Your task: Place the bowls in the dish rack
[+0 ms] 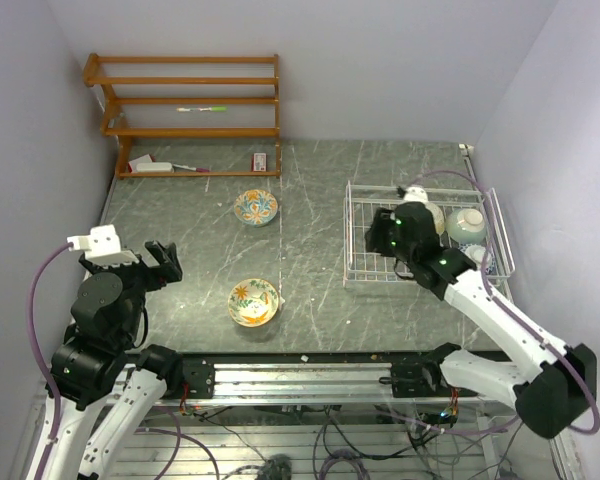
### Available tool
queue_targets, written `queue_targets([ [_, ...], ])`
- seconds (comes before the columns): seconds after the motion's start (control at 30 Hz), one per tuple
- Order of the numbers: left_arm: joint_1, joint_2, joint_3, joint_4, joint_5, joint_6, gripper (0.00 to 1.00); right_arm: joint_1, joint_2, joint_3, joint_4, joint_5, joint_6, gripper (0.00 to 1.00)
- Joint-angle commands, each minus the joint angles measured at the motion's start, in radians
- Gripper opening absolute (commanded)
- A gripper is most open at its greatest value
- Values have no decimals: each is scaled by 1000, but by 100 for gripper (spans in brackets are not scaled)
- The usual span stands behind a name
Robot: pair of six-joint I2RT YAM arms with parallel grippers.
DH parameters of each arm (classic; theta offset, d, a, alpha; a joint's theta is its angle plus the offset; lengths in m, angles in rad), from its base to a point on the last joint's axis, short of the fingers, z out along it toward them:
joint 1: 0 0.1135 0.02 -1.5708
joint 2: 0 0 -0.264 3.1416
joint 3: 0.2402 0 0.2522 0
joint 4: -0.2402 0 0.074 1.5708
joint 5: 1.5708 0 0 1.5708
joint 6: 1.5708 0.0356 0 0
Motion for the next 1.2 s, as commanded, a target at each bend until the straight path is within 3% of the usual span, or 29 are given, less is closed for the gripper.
queue_targets([
  [0.0, 7, 12, 45, -8, -48, -18, 98, 193, 83, 132, 127, 16, -40, 52],
  [0.17, 7, 4, 132, -42, -83, -35, 98, 339, 274, 286, 191, 6, -113, 59],
  [0.67, 7, -13, 219, -105, -107, -47, 98, 345, 1066, 1004, 129, -274, -412, 65],
  [0.9, 7, -23, 213, -122, -130, -37, 98, 346, 1260, 1151, 88, -337, -496, 65],
  [1.17, 7, -29, 188, -126, -142, -36, 98, 370, 1320, 1120, 131, -352, -540, 64],
])
